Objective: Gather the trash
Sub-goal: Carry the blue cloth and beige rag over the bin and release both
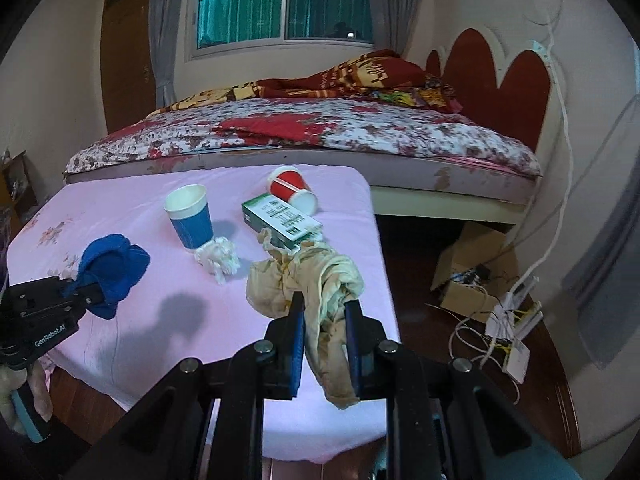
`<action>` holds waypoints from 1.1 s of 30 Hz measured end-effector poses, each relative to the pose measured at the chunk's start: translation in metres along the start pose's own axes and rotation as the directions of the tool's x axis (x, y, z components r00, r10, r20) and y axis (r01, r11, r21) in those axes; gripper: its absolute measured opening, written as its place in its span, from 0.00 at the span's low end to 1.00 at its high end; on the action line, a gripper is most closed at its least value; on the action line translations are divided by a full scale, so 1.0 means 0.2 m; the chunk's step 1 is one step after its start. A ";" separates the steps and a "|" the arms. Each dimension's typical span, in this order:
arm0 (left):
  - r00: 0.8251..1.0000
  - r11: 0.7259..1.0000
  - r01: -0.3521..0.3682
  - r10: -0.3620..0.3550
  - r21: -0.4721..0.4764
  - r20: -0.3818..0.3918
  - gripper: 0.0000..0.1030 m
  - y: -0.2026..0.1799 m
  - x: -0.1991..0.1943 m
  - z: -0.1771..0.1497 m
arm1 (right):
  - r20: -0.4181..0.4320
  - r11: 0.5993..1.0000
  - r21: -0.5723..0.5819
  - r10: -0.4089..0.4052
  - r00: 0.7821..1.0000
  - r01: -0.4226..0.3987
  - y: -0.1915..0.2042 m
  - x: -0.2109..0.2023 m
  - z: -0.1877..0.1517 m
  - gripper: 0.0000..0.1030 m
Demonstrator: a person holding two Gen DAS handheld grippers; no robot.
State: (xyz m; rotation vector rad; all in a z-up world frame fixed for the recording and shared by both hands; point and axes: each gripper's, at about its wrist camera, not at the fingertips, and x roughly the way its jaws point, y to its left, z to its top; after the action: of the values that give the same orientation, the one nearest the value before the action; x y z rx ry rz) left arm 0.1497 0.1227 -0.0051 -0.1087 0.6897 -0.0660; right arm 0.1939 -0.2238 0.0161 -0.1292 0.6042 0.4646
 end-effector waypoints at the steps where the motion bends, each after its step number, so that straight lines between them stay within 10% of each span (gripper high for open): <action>1: 1.000 1.000 0.007 -0.007 0.006 0.000 0.12 -0.03 0.00 -0.01 | 0.003 1.000 0.008 -0.003 1.000 0.003 -0.03 -0.03 -0.02 0.19; 33: 0.967 0.941 0.249 -0.226 0.228 -0.120 0.12 -0.99 0.08 -0.22 | -0.088 0.964 0.187 -0.176 0.981 0.189 -0.71 -0.38 -0.60 0.19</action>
State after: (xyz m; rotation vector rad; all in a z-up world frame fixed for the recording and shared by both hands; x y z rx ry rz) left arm 0.1279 -0.0784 -0.0249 0.0463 0.7531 -0.3887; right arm 0.1409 -0.4090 -0.0402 -0.0145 0.6967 0.2211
